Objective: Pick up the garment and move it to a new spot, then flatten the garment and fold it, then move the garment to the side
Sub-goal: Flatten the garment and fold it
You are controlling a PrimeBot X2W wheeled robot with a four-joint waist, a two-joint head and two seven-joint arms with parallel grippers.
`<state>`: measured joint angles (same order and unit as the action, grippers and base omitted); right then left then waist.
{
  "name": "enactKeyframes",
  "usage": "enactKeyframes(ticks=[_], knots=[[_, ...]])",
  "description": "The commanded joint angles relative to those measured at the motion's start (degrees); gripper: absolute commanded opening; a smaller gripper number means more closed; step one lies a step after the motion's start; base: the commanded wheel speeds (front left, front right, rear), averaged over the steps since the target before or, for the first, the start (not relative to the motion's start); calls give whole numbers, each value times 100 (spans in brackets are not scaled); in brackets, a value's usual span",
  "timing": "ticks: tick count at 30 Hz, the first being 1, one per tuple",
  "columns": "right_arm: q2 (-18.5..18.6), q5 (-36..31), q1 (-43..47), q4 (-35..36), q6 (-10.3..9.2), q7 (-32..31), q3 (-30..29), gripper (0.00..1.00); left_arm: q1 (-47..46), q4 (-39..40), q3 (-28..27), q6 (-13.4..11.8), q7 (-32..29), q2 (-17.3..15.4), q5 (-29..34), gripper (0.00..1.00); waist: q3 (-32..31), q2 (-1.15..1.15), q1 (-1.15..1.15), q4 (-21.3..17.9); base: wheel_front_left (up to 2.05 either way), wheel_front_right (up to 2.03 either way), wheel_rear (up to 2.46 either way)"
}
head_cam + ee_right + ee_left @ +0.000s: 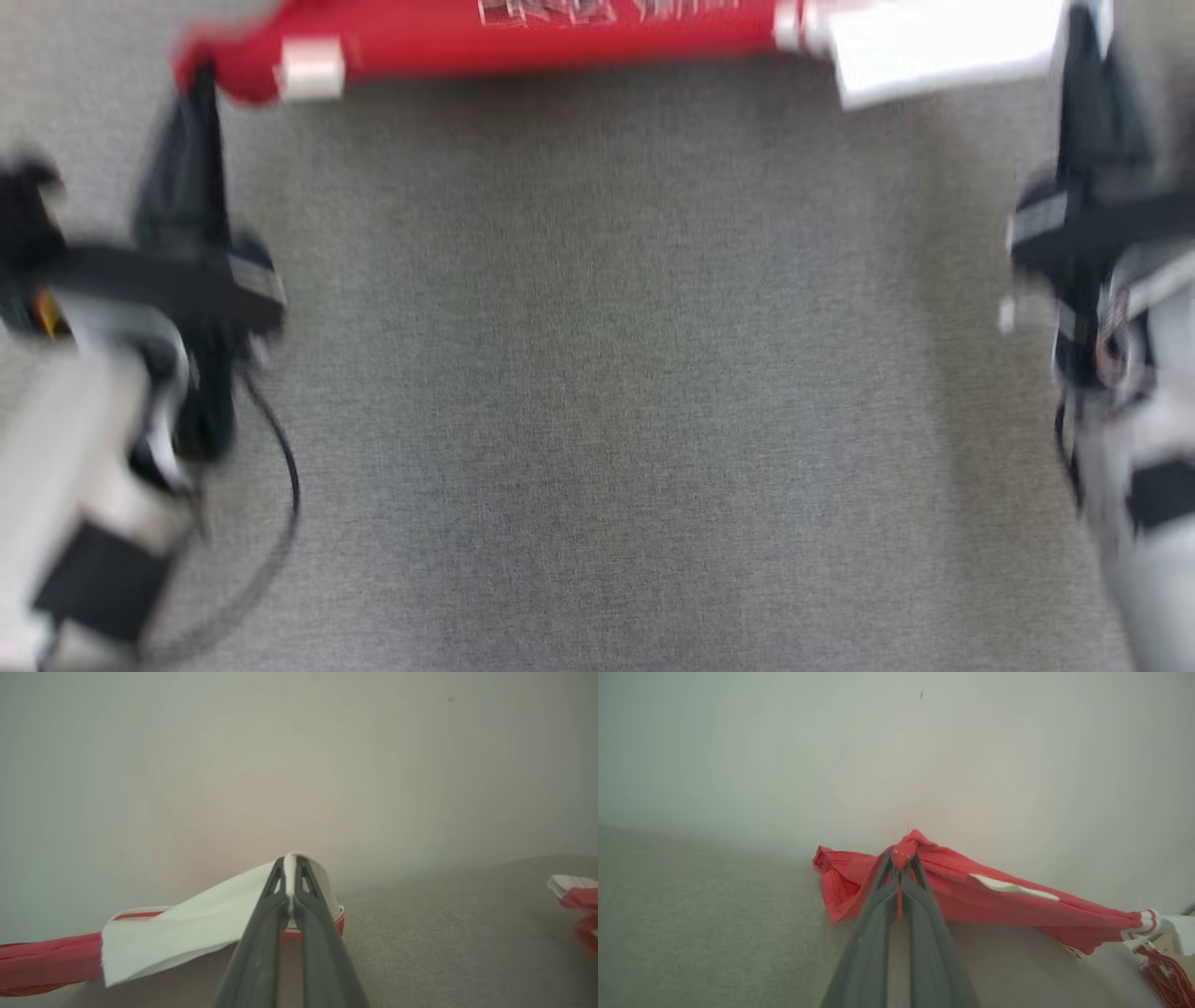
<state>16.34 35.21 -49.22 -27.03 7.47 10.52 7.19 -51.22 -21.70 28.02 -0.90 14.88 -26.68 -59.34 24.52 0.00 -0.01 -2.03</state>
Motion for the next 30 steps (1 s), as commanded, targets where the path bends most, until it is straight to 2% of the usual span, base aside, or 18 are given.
enactKeyframes(ticks=[1,3,4,6,8,11,19,30], knots=[[-30,-16,454,320,4,-118,-121,0,459,297,-91,-112,36,-47,-7,0,-283,0,1,-15,0,0,0],[-148,-73,1187,823,3,-303,-354,0,1125,718,-236,-285,33,-20,9,0,-399,0,1,-25,0,0,0],[-285,-135,1885,1333,3,-547,-576,0,1764,1073,-316,-422,30,21,72,0,-506,0,1,-18,0,0,0],[-463,-218,2519,1807,3,-790,-789,0,2326,1332,-421,-531,31,71,97,0,-599,0,1,-15,0,0,0],[-798,-252,3396,2377,3,-1106,-1115,0,3079,1527,-579,-610,32,201,135,0,-752,0,1,-4,0,0,0],[-1002,-371,4125,2822,3,-1350,-1339,0,3657,1613,-616,-612,32,324,175,0,-875,0,1,-1,0,0,0],[-1302,-445,5562,3361,3,-1708,-1657,0,4670,1613,-873,-619,33,593,382,0,-1118,0,1,7,0,0,0],[-1342,-401,6749,3489,2,-1917,-1546,0,5505,1623,-1135,-583,33,869,528,0,-1290,0,1,-84,0,0,0]])
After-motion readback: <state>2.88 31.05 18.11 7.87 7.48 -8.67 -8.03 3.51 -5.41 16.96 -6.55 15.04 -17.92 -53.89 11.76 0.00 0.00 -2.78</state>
